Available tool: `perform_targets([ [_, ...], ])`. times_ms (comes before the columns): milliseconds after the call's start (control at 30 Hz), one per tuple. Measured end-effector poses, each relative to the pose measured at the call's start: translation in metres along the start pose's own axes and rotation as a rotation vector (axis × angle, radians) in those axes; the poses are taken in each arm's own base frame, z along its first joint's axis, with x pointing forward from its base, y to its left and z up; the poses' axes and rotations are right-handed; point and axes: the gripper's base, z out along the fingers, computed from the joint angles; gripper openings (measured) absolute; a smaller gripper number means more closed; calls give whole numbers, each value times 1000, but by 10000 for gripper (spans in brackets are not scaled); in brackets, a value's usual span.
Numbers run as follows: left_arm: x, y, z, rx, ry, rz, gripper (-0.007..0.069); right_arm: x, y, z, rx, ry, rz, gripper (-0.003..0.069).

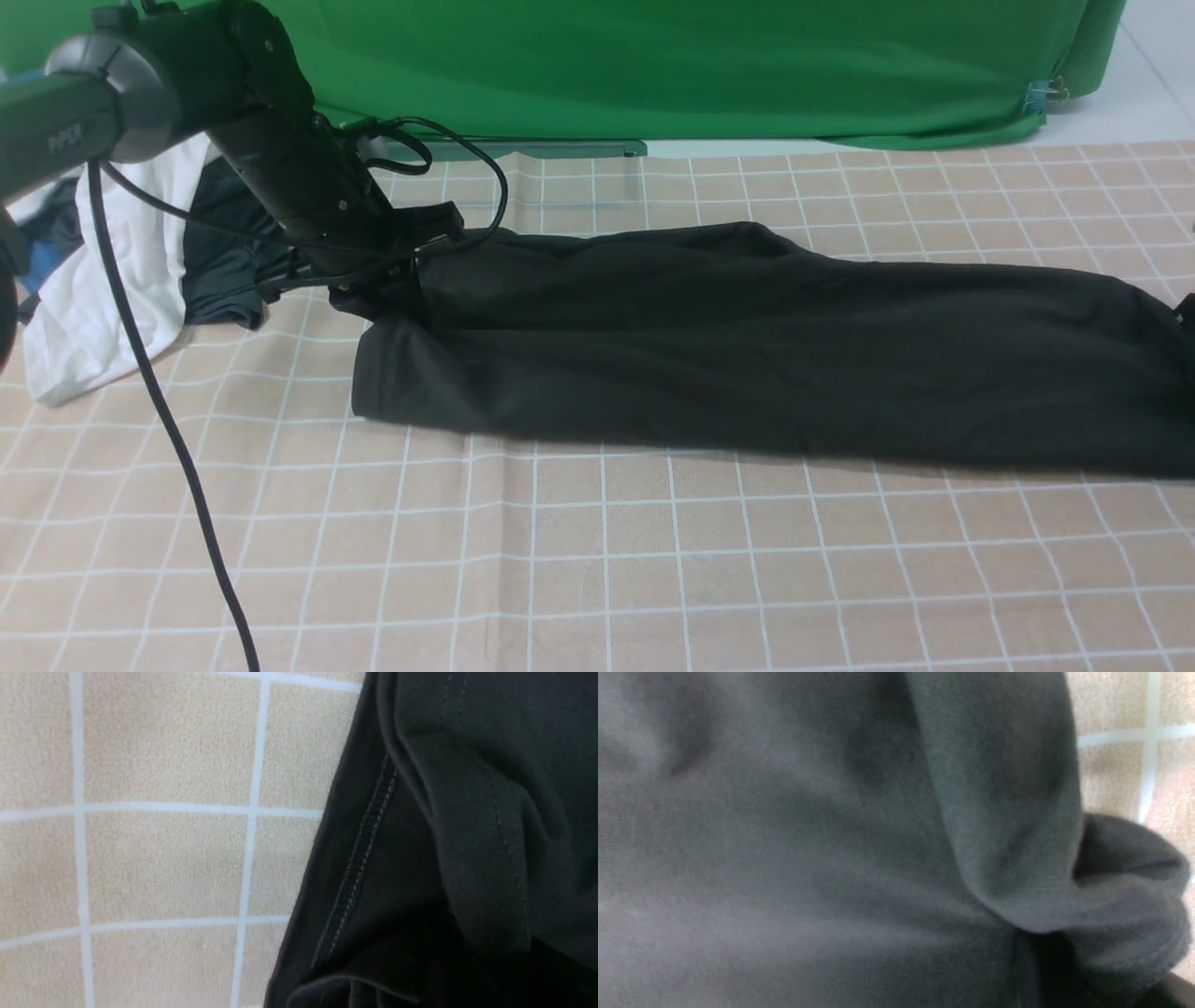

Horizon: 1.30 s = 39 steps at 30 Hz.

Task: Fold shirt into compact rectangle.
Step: 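Pull the folded dark garment lengthwise by its ends to straighten it flat on the table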

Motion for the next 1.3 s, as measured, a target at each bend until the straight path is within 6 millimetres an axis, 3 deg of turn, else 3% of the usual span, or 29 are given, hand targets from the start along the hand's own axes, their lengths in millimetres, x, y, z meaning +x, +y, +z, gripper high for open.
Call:
perform_targets([
  [267,9,-7,-28,8,3,36,32,8,5,-22,35,22,44,91],
  [533,27,8,-23,-34,76,15,32,31,30,-31,59,46,2,91],
  [833,76,40,-31,-51,131,-79,32,76,35,-34,65,112,21,91],
  [1100,123,45,-42,-51,144,-101,32,115,32,-43,114,124,33,91],
  [1300,154,54,-25,-67,157,-126,32,142,27,-29,154,200,44,91],
])
